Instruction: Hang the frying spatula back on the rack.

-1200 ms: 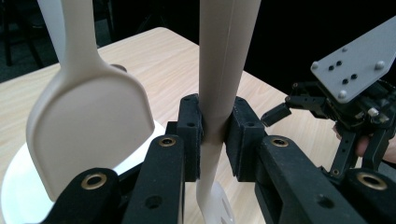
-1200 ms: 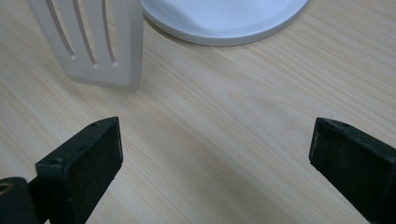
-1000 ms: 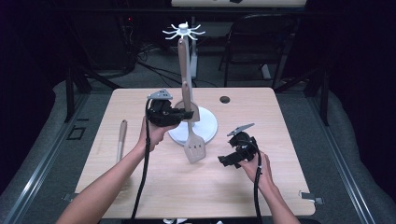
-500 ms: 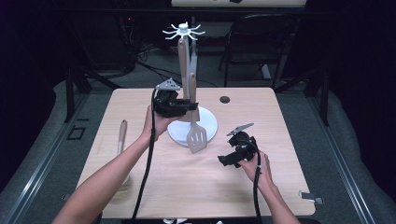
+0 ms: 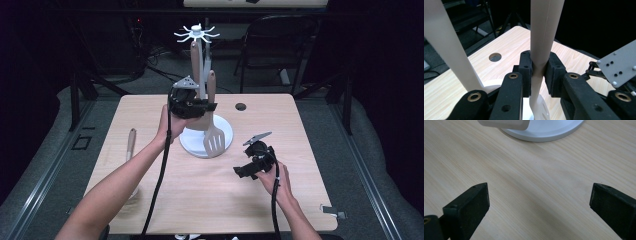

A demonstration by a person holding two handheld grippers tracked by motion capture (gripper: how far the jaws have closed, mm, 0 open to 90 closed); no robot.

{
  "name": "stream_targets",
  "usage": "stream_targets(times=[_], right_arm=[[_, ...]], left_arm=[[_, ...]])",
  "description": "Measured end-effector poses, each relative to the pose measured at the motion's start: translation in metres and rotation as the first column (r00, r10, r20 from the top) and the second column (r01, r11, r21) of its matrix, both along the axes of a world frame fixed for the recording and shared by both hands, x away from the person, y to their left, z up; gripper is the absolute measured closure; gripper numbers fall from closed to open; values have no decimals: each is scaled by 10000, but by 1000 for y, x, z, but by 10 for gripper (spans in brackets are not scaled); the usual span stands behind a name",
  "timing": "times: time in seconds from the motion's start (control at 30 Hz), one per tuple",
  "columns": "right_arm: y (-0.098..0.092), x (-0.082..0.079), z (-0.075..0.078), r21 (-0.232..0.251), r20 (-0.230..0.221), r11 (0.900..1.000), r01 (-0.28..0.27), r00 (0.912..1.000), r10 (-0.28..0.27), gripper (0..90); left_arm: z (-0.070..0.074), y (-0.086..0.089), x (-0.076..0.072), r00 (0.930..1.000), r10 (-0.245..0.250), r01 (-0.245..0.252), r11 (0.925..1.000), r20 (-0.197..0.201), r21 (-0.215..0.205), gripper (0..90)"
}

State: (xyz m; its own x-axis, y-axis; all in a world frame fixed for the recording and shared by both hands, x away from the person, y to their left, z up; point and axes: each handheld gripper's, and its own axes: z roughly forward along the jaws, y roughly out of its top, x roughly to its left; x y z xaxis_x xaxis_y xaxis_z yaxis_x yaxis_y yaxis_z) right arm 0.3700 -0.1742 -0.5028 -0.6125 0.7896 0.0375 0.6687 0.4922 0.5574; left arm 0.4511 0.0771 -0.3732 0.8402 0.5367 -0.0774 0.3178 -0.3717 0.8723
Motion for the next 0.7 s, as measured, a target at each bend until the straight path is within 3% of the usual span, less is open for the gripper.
stream_targets(times=[0.7], right_arm=[[-1,1,0,-112,21,9999,26,10000,-26,26]], left_arm=[[32,-8,10,9980,479,-483,9988,420,92,770]])
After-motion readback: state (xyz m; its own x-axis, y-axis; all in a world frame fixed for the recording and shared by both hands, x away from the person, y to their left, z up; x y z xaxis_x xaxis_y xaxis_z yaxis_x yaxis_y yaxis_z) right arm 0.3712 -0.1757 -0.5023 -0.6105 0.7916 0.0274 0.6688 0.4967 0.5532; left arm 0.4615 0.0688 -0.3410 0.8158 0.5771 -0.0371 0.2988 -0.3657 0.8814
